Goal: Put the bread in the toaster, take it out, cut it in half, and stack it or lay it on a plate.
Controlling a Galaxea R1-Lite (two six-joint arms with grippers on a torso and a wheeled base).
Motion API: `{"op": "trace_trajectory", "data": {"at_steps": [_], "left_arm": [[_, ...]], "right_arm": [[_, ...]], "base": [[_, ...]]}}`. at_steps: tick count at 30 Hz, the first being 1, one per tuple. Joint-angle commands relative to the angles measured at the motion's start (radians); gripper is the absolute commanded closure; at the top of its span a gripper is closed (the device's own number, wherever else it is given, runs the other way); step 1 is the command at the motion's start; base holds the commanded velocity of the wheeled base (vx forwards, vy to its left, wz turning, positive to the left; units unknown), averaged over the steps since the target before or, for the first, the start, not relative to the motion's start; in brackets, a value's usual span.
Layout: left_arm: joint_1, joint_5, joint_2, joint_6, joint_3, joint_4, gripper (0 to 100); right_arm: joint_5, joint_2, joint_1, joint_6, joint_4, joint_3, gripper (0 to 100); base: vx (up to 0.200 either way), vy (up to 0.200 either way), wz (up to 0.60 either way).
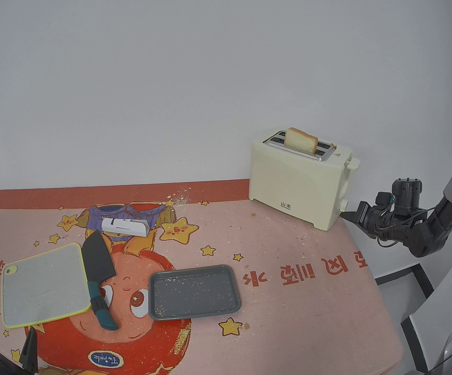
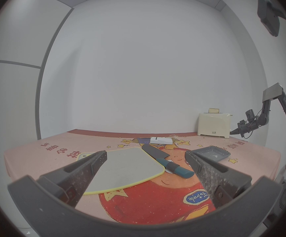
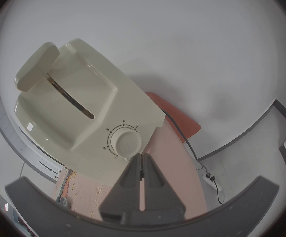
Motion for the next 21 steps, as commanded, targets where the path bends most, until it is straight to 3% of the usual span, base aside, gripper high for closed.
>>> {"op": "trace_trajectory", "data": {"at_steps": [1,21], "left_arm": [[0.001,0.001,-0.002,-0.002,0.018,0.000,0],[0.001,0.001,-0.002,0.000,0.018,0.000,0]], "right_arm": [[-0.002,0.002,0.005,0.001,-0.014,0.007,100],[-0.002,-0.030,0.047,-0.002,-0.016,0.064,100]], "base": [[0.000,0.000,0.00],[0.000,0.000,0.00]]}}
